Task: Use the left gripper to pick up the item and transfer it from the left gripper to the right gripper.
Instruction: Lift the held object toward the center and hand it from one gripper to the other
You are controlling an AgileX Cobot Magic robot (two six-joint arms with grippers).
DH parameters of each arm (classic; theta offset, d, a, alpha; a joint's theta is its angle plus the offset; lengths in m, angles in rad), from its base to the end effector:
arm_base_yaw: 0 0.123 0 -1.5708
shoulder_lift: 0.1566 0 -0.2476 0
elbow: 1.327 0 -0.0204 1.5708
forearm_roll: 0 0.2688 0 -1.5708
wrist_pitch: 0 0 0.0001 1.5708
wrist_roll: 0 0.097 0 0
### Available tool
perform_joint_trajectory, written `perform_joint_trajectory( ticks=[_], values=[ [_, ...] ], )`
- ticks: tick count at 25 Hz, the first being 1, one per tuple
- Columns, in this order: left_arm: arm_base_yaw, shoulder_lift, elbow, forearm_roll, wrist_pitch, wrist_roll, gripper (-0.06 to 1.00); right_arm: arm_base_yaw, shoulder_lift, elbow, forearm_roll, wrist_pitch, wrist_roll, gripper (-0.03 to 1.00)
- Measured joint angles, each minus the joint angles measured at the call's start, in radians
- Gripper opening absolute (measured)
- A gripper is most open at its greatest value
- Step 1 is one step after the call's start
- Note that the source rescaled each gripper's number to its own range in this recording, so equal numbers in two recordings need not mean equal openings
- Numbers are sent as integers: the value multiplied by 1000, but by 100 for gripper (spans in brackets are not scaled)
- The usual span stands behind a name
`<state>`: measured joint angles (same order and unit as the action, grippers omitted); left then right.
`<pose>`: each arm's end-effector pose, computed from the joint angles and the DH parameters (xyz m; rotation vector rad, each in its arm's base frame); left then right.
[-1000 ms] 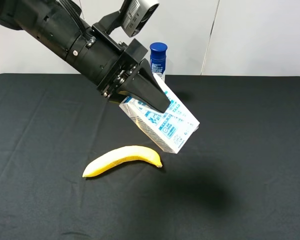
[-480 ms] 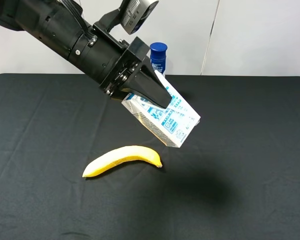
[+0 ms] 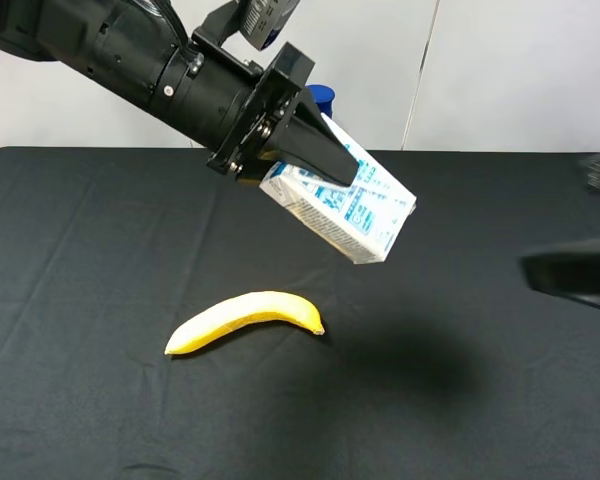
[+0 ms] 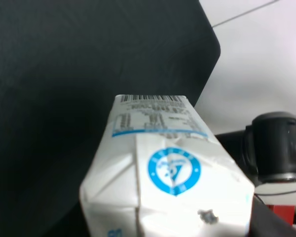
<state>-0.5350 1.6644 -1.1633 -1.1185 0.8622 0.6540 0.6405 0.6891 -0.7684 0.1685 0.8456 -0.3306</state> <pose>0.2762 -0.2408 0.2186 0.6768 2.4487 -1.2662 0.1312 0.1130 0.3130 -1.0039 2.0275 0.3679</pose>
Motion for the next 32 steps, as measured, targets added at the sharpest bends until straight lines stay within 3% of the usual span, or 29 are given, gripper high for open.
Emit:
perform_joint_trajectory(
  ticks=[10, 22, 32],
  values=[
    [0, 0, 0, -94, -46, -1, 0, 172, 252, -86, -176, -154, -2, 100],
    [0, 0, 0, -136, -52, -1, 0, 181, 364, -90, -248, -339, -8, 100],
    [0, 0, 0, -136, -48, -1, 0, 181, 489, -93, -278, -391, -8, 100]
  ],
)
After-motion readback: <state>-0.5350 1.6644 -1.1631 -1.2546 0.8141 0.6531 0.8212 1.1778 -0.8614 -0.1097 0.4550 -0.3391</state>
